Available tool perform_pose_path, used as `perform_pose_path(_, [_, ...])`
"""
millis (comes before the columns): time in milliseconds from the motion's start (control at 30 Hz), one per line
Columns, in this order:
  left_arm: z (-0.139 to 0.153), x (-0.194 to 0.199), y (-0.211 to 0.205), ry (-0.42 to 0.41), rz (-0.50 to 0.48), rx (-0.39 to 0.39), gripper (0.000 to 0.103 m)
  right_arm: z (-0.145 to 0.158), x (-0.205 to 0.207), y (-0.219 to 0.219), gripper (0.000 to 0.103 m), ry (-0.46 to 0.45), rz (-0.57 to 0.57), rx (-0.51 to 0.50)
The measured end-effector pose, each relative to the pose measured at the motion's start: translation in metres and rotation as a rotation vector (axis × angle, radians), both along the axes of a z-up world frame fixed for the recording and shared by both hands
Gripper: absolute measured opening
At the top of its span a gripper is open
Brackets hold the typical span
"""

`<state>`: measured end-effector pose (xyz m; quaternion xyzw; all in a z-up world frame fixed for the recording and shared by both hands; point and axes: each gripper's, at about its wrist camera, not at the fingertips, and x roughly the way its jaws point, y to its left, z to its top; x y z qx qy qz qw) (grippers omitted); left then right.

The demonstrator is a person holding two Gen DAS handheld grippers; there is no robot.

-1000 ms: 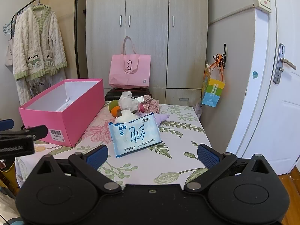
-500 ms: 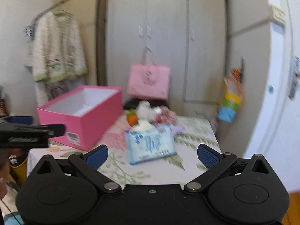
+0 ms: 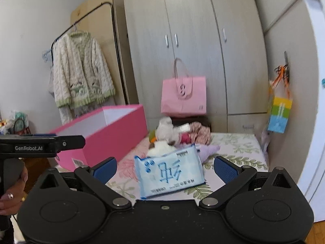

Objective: Organize soft objects
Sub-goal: 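Reach the left gripper to the wet-wipes pack and close on it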

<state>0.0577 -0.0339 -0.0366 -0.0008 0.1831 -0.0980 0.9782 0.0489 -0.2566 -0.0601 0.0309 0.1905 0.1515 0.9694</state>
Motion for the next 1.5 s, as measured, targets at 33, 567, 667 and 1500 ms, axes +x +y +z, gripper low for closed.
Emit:
perform_pose_path(33, [-0.004, 0.004, -0.004, 0.002, -0.014, 0.006, 0.102, -0.004, 0.005, 0.0, 0.103, 0.007, 0.004, -0.014])
perform_pose_path(567, [-0.053, 0.059, -0.051, 0.132, -0.125, -0.037, 0.058, -0.055, 0.095, -0.021, 0.092, 0.16, 0.233, -0.061])
perform_pose_path(667, [-0.06, 0.065, -0.056, 0.173, -0.166, -0.011, 0.053, -0.061, 0.102, -0.014, 0.092, 0.178, 0.293, -0.129])
perform_pose_path(1500, [-0.054, 0.058, -0.044, 0.319, -0.202, -0.122, 0.033, -0.056, 0.063, 0.006, 0.051, 0.212, 0.145, -0.046])
